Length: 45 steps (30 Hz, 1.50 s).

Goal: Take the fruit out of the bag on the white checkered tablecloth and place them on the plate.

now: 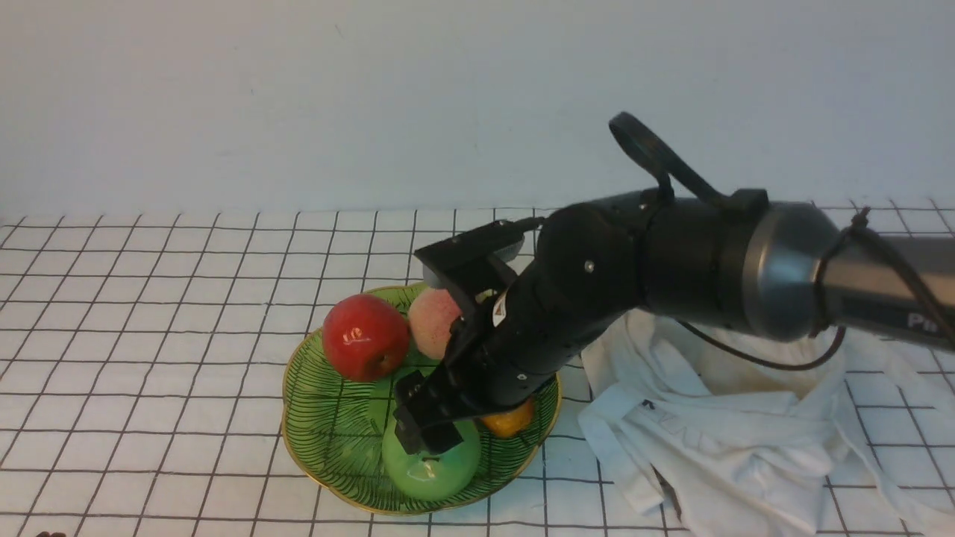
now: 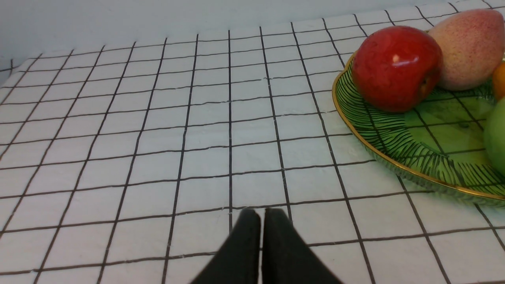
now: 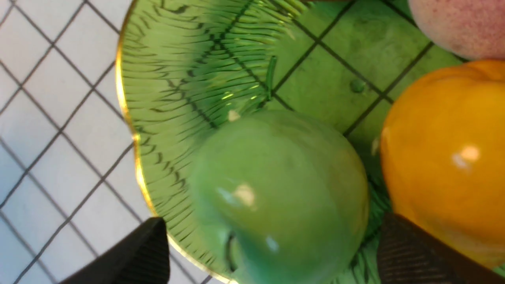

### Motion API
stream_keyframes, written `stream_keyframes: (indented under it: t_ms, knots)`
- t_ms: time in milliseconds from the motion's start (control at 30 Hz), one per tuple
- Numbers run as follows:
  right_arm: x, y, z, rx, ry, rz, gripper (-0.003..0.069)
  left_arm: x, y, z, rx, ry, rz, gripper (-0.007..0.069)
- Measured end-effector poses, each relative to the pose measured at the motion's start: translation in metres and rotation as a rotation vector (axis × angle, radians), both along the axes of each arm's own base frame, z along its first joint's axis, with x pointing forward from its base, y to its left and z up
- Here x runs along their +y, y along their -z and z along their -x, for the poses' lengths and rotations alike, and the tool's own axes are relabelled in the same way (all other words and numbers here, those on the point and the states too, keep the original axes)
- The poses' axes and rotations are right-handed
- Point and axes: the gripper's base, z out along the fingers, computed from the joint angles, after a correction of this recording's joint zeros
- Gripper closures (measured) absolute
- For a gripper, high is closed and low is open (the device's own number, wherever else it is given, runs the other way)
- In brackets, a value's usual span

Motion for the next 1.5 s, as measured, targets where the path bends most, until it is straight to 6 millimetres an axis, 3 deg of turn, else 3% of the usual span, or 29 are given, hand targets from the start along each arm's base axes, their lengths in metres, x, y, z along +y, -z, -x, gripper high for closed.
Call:
stream_keyframes:
  t_ms: [200,233,267,300,333,400,433,467,500,567,667,733,833,900,967,1033,1100,1300,1500]
  knots:
    - [0.0,-0.037,-0.002,0.027,-0.031,0.08,-0.0013,0.0,0.0,0.0,0.0,0.0,0.0,0.0632]
    - [-0.007,-0.06,-0.001,0.004,-0.018,0.125,0.0048,0.0,0.0,0.0,0.0,0.0,0.0,0.0632]
    - [-0.008,-0.063,-0.001,-0.002,-0.02,0.131,0.0057,0.0,0.0,0.0,0.0,0.0,0.0,0.0632]
    - [-0.014,-0.078,0.001,-0.033,-0.007,0.15,0.0106,0.0,0.0,0.0,0.0,0.0,0.0,0.0632]
    - [-0.027,-0.108,0.005,-0.117,0.035,0.163,0.0204,0.0,0.0,0.0,0.0,0.0,0.0,0.0632]
    - [-0.042,-0.138,0.012,-0.214,0.079,0.165,0.033,0.0,0.0,0.0,0.0,0.0,0.0,0.0632]
    - [-0.045,-0.141,0.013,-0.226,0.086,0.165,0.033,0.0,0.0,0.0,0.0,0.0,0.0,0.0632]
    - [-0.062,-0.168,0.023,-0.306,0.134,0.151,0.0449,0.0,0.0,0.0,0.0,0.0,0.0,0.0632]
    - [-0.075,-0.186,0.033,-0.355,0.17,0.134,0.0522,0.0,0.0,0.0,0.0,0.0,0.0,0.0632]
    - [-0.104,-0.221,0.058,-0.441,0.235,0.076,0.062,0.0,0.0,0.0,0.0,0.0,0.0,0.0632]
    - [-0.151,-0.258,0.102,-0.539,0.318,-0.022,0.0662,0.0,0.0,0.0,0.0,0.0,0.0,0.0632]
    - [-0.184,-0.27,0.136,-0.586,0.359,-0.088,0.0671,0.0,0.0,0.0,0.0,0.0,0.0,0.0632]
    - [-0.226,-0.266,0.18,-0.652,0.375,-0.176,0.0671,0.0,0.0,0.0,0.0,0.0,0.0,0.0632]
    - [-0.243,-0.257,0.2,-0.702,0.374,-0.236,0.0671,0.0,0.0,0.0,0.0,0.0,0.0,0.0632]
    - [-0.267,-0.229,0.229,-0.798,0.37,-0.364,0.0671,0.0,0.0,0.0,0.0,0.0,0.0,0.0632]
    - [-0.274,-0.216,0.238,-0.832,0.366,-0.411,0.0671,0.0,0.0,0.0,0.0,0.0,0.0,0.0632]
    - [-0.287,-0.174,0.256,-0.914,0.353,-0.525,0.0673,0.0,0.0,0.0,0.0,0.0,0.0,0.0632]
    - [-0.295,-0.109,0.272,-1.107,0.29,-0.688,0.0673,0.0,0.0,0.0,0.0,0.0,0.0,0.0632]
    - [-0.285,-0.089,0.267,-1.138,0.244,-0.718,0.0673,0.0,0.0,0.0,0.0,0.0,0.0,0.0632]
